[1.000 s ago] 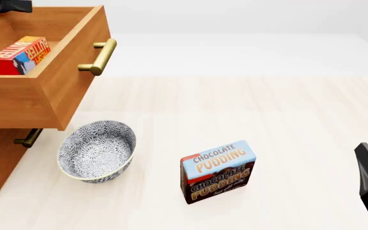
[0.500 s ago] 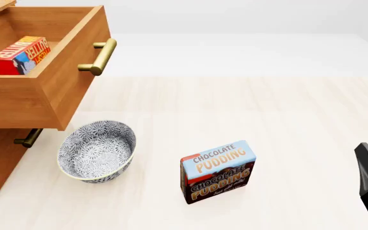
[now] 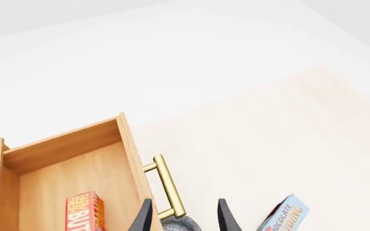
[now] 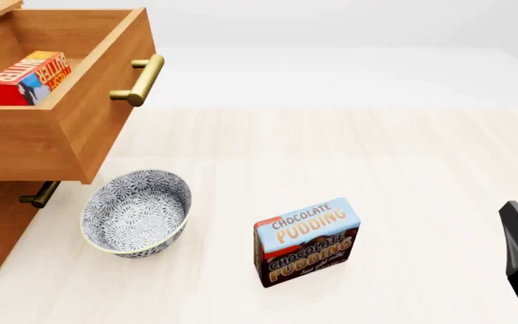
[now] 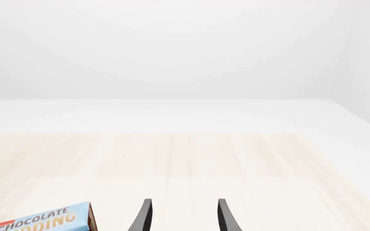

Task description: Put the butter at the back in the top drawer of the cabinet and close it.

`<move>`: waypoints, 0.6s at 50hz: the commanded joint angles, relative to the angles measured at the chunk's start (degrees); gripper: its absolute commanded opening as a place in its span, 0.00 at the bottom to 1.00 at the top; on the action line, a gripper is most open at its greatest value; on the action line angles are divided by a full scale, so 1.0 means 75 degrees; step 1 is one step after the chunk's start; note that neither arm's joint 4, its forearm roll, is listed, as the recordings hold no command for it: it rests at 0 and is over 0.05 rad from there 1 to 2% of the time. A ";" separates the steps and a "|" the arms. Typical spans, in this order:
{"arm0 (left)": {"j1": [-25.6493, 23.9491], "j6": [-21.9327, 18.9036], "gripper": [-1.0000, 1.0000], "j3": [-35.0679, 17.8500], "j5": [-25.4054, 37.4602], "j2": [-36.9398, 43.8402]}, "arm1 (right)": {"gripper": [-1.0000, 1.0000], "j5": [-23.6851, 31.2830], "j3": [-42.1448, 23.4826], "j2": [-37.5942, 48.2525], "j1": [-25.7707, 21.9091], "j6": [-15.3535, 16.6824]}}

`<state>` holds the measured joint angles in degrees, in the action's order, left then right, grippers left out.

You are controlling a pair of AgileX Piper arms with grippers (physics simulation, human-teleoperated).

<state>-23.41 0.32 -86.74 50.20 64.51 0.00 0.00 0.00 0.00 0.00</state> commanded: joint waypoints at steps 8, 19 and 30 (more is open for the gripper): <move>-0.0965 0.0089 1.00 0.0206 -0.0546 0.0589 | 1.00 0.0000 0.0000 0.0000 0.0000 0.0000; -0.1423 0.0153 1.00 0.0121 -0.0783 0.1088 | 1.00 0.0000 0.0000 0.0000 0.0000 0.0000; -0.1749 0.0199 1.00 0.0246 -0.1059 0.1459 | 1.00 0.0000 0.0000 0.0000 0.0000 0.0000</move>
<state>-34.10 1.50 -85.36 43.96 72.96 0.00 0.00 0.00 0.00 0.00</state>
